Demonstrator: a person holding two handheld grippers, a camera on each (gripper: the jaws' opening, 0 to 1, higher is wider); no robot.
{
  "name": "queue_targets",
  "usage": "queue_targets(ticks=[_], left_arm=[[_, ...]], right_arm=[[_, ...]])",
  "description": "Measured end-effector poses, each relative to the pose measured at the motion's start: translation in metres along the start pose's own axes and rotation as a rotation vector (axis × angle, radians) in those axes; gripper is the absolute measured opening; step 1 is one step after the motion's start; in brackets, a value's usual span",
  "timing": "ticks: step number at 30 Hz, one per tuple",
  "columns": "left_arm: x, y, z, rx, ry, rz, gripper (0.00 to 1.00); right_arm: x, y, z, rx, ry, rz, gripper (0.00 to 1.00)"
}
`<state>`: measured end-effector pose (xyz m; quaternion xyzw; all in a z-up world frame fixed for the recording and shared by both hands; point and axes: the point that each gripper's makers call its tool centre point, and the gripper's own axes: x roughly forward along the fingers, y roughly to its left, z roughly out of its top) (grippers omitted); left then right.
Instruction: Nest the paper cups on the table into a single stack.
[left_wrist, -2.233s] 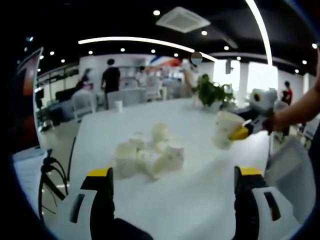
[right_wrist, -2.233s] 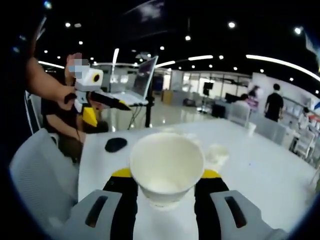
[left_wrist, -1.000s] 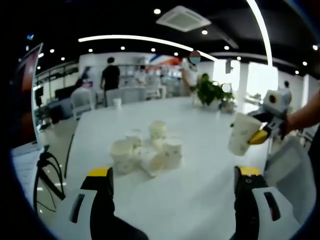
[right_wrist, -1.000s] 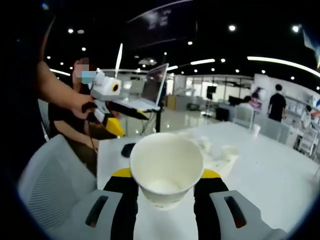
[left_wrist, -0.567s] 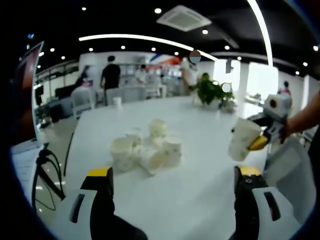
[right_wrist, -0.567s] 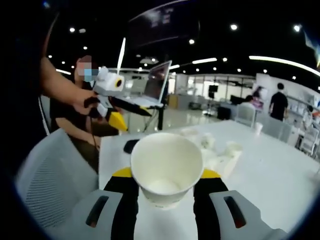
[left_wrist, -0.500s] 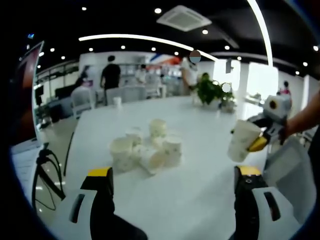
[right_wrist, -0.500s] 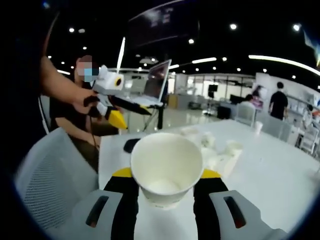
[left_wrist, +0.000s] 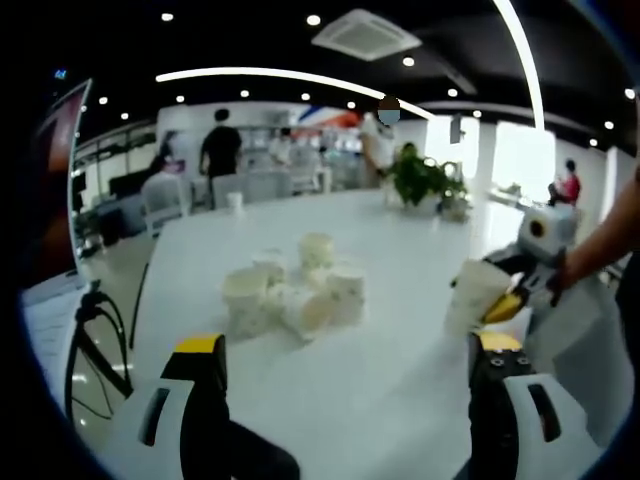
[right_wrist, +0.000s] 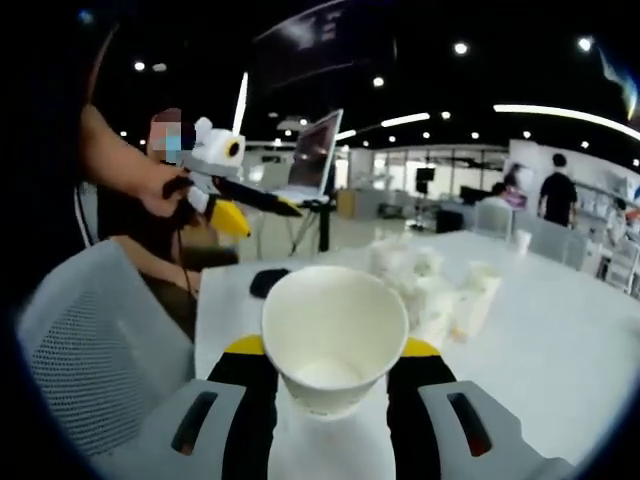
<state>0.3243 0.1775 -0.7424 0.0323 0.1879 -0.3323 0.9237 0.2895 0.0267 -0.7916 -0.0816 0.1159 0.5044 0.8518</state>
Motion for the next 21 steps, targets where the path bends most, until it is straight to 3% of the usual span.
queue_targets(ticks=[8,21], left_arm=[[-0.002,0.003,-0.003,0.0,0.01,-0.006,0.99],[0.0,0.004,0.0,0.002,0.011,-0.009,0.99]], right_arm=[[0.013,0.008,-0.036,0.012,0.069,0.02,0.4],[0.012,0.014,-0.046,0.031,0.097,0.033,0.39]])
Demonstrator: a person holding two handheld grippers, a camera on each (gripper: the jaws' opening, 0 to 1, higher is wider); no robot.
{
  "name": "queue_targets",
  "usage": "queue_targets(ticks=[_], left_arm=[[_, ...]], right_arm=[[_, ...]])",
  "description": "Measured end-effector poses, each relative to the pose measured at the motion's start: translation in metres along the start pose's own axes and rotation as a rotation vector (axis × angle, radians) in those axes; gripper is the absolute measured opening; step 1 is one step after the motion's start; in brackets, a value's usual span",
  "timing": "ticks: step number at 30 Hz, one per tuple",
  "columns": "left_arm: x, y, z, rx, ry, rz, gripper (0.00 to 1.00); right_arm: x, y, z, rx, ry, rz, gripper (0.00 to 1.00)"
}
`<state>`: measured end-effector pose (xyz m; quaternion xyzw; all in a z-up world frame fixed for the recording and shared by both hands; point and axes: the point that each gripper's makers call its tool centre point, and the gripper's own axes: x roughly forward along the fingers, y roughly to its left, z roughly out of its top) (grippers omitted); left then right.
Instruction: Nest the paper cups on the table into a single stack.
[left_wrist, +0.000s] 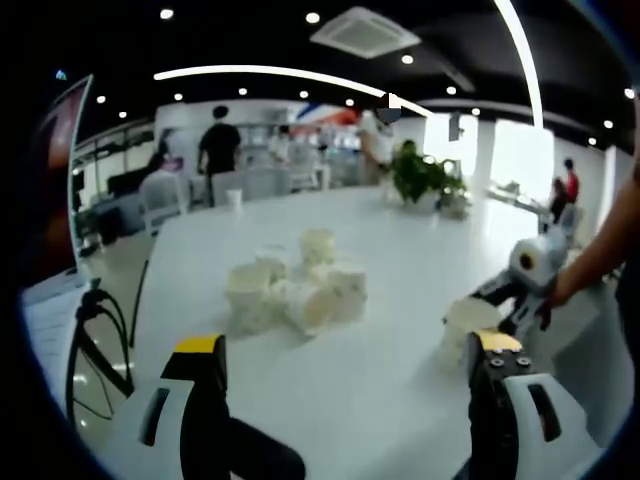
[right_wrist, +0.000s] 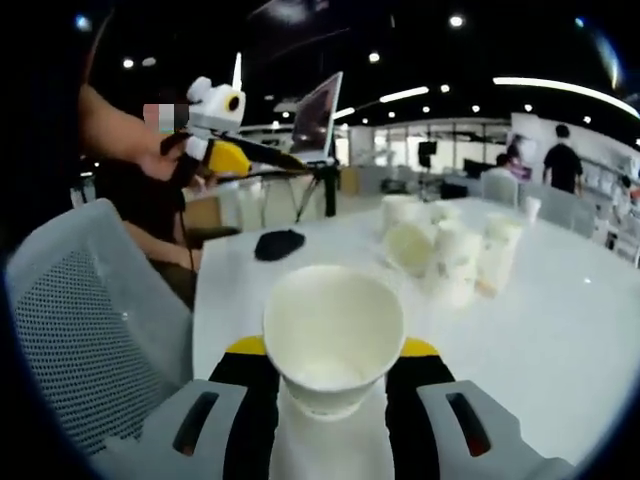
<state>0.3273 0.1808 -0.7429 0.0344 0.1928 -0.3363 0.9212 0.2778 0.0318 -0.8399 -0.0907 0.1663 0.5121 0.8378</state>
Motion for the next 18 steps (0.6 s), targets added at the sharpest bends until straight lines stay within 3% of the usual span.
queue_targets(ticks=[10,13,18], left_arm=[[0.001,-0.003,-0.002,-0.003,0.004,-0.004,0.99],[0.0,-0.003,-0.002,-0.008,0.002,-0.001,0.99],[-0.003,-0.001,-0.005,-0.008,0.01,0.003,0.99]], right_arm=[[0.001,0.002,-0.009,0.001,0.048,0.004,0.45],[-0.001,0.003,-0.005,0.009,0.036,0.004,0.62],[-0.01,0.001,0.009,-0.003,0.012,0.016,0.81]])
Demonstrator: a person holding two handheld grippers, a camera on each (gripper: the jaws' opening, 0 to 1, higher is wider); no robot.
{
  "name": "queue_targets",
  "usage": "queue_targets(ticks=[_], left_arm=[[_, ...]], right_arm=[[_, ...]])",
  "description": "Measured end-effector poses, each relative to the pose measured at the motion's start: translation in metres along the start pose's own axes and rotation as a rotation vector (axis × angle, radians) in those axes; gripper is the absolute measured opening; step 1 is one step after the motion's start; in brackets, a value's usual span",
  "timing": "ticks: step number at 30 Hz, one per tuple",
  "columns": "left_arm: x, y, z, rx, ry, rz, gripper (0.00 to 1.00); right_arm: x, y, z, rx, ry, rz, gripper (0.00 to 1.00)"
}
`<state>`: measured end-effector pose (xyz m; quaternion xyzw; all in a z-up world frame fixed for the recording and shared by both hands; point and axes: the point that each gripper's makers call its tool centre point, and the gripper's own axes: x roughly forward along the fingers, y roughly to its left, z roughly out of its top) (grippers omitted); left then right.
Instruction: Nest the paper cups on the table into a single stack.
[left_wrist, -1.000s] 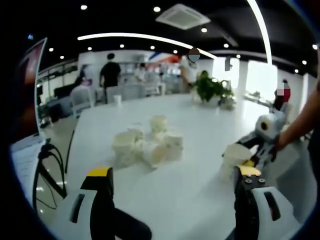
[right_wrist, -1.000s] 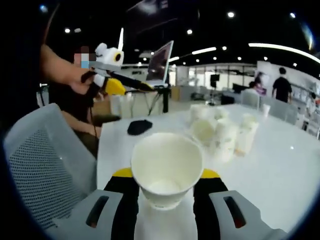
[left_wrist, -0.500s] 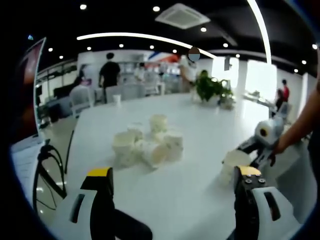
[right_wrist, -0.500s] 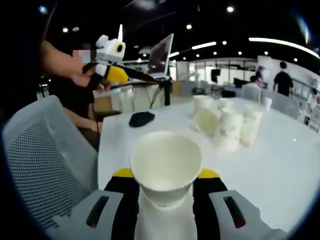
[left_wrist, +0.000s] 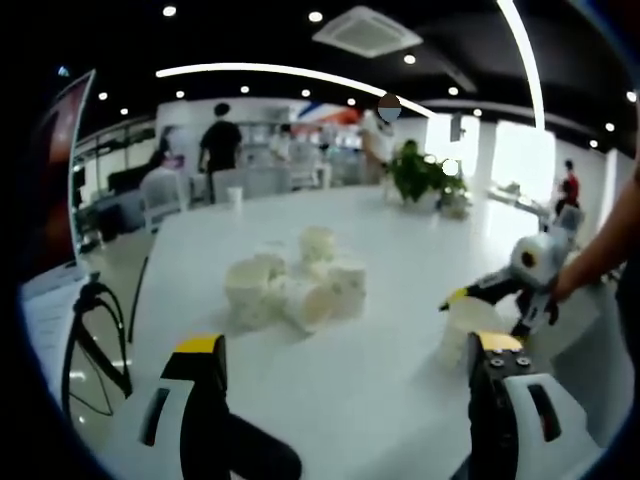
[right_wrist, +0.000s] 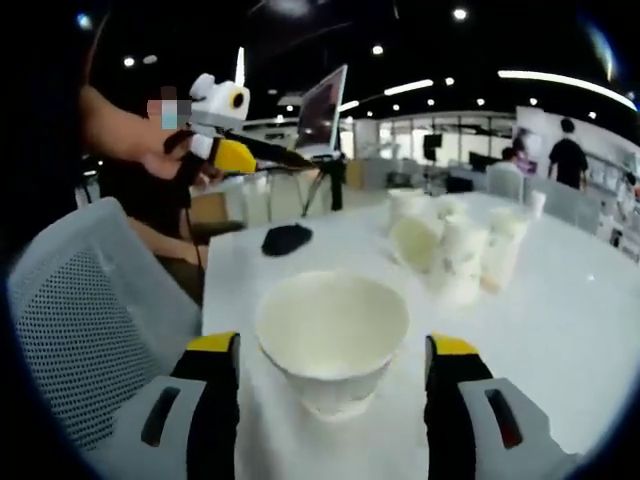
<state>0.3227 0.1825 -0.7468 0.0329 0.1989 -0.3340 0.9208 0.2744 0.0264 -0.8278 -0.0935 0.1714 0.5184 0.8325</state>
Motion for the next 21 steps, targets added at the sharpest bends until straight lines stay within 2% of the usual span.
queue_targets(ticks=[2,5,10,12,17,21], left_arm=[[-0.001,0.001,-0.001,-0.001,0.001,-0.001,0.99],[-0.002,0.003,-0.002,0.004,0.009,-0.004,0.99],[-0.003,0.011,0.0,0.012,0.013,-0.004,0.99],[-0.003,0.015,0.001,0.009,0.004,-0.003,0.99],[0.0,0.017,0.002,-0.007,-0.004,-0.007,0.99],[0.005,0.014,0.001,0.009,0.003,-0.019,0.99]], right_arm=[[-0.007,-0.009,0.011,0.052,-0.046,-0.017,0.86],[-0.018,-0.021,0.023,0.039,-0.065,-0.034,0.88],[-0.04,-0.049,0.051,0.078,-0.119,-0.084,0.97],[-0.046,-0.059,0.056,0.093,-0.123,-0.104,0.99],[-0.062,-0.085,0.053,0.101,-0.083,-0.183,1.0],[-0.076,-0.104,0.047,0.118,-0.07,-0.255,1.0]])
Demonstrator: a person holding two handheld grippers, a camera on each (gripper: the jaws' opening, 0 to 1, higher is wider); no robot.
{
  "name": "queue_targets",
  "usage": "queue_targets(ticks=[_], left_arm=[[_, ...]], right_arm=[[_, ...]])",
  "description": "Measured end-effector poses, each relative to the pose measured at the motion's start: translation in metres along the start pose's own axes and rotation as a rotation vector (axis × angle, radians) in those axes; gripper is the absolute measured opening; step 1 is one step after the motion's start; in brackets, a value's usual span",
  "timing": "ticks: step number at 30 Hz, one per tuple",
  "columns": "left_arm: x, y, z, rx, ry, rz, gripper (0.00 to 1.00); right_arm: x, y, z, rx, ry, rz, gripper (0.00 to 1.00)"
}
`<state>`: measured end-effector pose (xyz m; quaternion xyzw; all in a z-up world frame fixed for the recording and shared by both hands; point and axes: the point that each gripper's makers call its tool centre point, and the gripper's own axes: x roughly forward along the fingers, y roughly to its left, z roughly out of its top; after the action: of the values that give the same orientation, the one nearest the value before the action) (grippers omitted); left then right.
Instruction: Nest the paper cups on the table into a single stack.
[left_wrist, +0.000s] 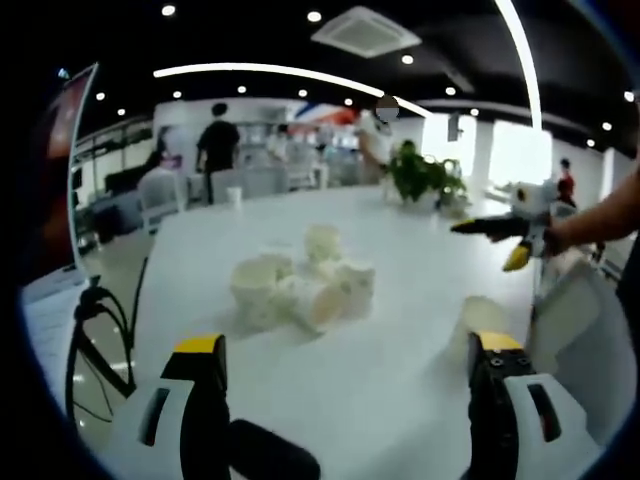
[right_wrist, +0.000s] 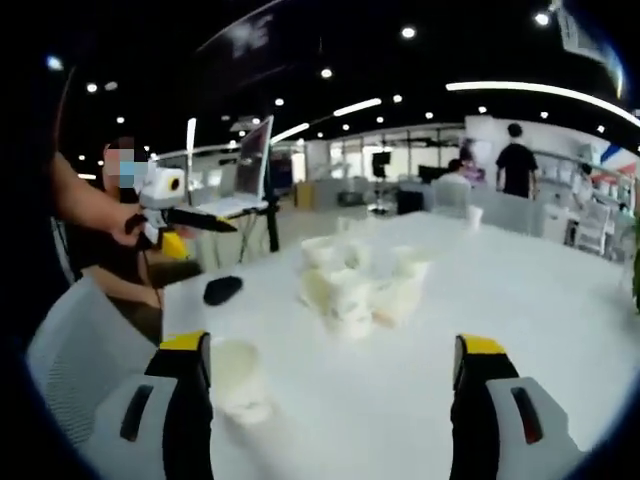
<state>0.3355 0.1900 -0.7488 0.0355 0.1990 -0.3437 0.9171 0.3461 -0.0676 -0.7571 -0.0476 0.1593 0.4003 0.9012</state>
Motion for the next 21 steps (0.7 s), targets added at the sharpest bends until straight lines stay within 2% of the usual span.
queue_targets(ticks=[5,11,15,18,21], left_arm=[[0.001,0.001,0.0,-0.004,0.0,-0.004,0.99],[0.002,0.002,0.001,-0.007,-0.007,0.014,0.99],[0.005,-0.004,0.006,-0.01,-0.032,0.014,0.99],[0.011,-0.008,0.001,-0.012,-0.013,0.005,0.99],[0.013,-0.011,0.005,-0.012,-0.017,0.011,0.99]], right_arm=[[-0.011,-0.015,-0.009,-0.006,0.052,-0.047,1.0],[-0.025,-0.024,-0.02,0.002,0.075,-0.064,1.0],[-0.031,-0.026,-0.018,0.04,0.069,-0.068,1.0],[-0.034,-0.027,-0.015,0.023,0.06,-0.075,1.0],[-0.036,-0.027,-0.014,0.011,0.067,-0.075,1.0]])
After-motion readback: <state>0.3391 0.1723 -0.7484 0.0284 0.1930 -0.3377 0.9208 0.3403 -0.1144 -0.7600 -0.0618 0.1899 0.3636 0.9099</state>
